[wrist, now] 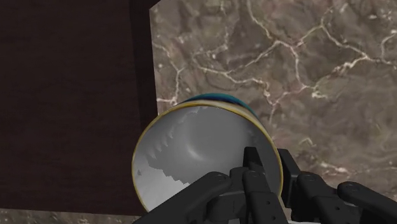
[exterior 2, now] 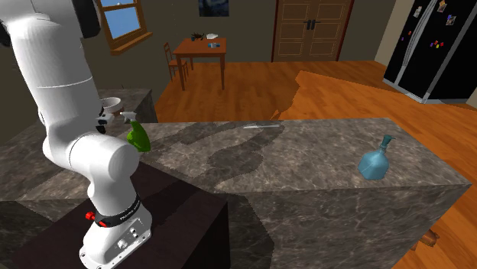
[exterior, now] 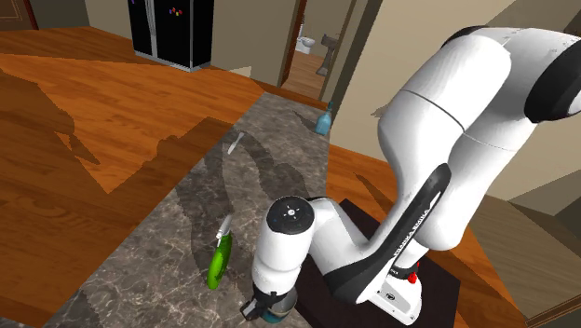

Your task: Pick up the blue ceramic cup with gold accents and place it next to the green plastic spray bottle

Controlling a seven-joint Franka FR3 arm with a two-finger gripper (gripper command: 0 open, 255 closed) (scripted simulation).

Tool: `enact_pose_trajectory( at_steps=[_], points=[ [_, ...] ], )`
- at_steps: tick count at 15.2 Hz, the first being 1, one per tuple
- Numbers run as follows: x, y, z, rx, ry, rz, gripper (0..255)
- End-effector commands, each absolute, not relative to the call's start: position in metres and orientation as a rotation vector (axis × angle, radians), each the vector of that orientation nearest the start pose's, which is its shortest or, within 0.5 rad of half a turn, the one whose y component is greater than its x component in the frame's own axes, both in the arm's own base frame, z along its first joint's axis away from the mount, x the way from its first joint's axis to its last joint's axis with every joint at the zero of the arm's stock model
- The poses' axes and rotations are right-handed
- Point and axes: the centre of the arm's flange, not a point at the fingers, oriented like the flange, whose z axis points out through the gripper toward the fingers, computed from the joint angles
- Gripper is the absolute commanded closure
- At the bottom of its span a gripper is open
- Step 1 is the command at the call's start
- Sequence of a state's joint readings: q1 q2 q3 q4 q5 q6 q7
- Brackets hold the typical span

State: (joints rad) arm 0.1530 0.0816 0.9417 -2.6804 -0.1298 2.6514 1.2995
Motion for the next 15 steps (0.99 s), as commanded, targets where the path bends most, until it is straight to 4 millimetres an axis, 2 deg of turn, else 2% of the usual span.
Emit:
enact_pose_trajectory(
  at_steps=[1, 2, 10, 11, 15],
  points=[
    [0.1759, 0.3668, 0.2018, -3.202, 0.137, 0.055, 255],
    [0.1759, 0.3668, 0.1932, -3.202, 0.137, 0.055, 255],
    [0.1759, 0.3668, 0.1932, -3.202, 0.137, 0.055, 255],
    [0.1759, 0.3668, 0.1932, -3.202, 0.137, 0.055, 0],
    [0.1759, 0.3668, 0.1932, -3.202, 0.137, 0.055, 0]
  ],
)
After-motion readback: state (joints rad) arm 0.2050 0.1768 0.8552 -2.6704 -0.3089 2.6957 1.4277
